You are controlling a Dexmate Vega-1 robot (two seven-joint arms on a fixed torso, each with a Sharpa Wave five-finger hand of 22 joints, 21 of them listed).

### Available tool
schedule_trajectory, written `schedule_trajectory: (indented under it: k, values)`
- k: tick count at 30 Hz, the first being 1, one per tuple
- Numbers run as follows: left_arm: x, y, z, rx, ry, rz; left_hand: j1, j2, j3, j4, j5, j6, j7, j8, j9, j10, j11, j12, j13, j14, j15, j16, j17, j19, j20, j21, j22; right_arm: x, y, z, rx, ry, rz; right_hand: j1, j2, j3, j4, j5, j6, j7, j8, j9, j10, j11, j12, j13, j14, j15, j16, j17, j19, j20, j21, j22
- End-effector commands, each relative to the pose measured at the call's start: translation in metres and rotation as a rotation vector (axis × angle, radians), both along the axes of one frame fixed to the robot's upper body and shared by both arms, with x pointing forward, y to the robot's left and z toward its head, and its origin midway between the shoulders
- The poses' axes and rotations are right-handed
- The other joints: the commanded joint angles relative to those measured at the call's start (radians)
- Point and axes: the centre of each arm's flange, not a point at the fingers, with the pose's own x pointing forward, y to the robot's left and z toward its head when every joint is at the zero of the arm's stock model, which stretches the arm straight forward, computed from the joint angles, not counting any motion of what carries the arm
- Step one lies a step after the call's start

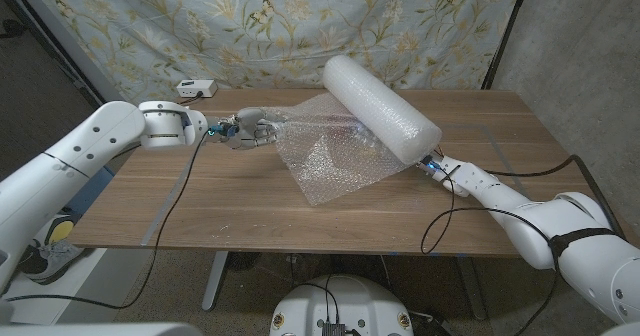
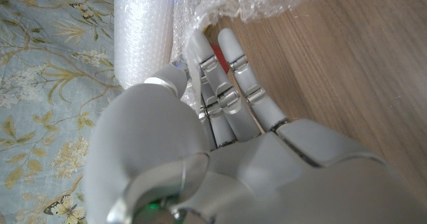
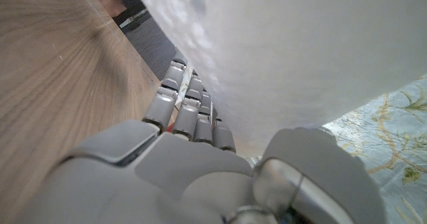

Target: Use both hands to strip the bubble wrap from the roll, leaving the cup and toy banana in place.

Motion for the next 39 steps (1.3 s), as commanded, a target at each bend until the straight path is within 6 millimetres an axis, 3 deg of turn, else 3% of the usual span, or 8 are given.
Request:
schedule_trajectory:
  k: [1, 39]
  values:
    - [0.0, -0.0009, 0.0022, 0.014, 0.0, -0.006, 0.0, -0.01, 0.007, 0.002, 0.007, 0.003, 0.002, 0.001, 0.002, 0.032, -0.025, -0.003, 0.001, 0.004, -0.001, -0.005, 0.004, -0.006, -0.001, 0.008, 0.0, 0.0007, 0.0008, -0.0031, 0.0, -0.003, 0.001, -0.009, 0.0, -0.005, -0.005, 0.007, 0.005, -0.002, 0.007, 0.001, -0.005, -0.003, -0.003, 0.004, -0.008, -0.002, 0.002, 0.002, -0.007, 0.004, -0.002, 0.005]
    - [-0.0068, -0.0078, 0.006, 0.037, -0.021, -0.028, -0.001, -0.009, 0.008, 0.002, 0.007, 0.004, 0.0, -0.006, 0.005, 0.031, -0.027, -0.011, 0.005, 0.002, -0.001, -0.01, 0.007, -0.013, 0.0, 0.02, -0.001, -0.009, -0.0079, -0.0104, 0.005, -0.034, -0.003, -0.013, 0.003, -0.003, -0.008, 0.013, 0.008, -0.014, 0.01, -0.007, -0.009, -0.005, -0.019, 0.008, -0.024, 0.003, 0.008, -0.002, -0.01, 0.01, -0.011, 0.005]
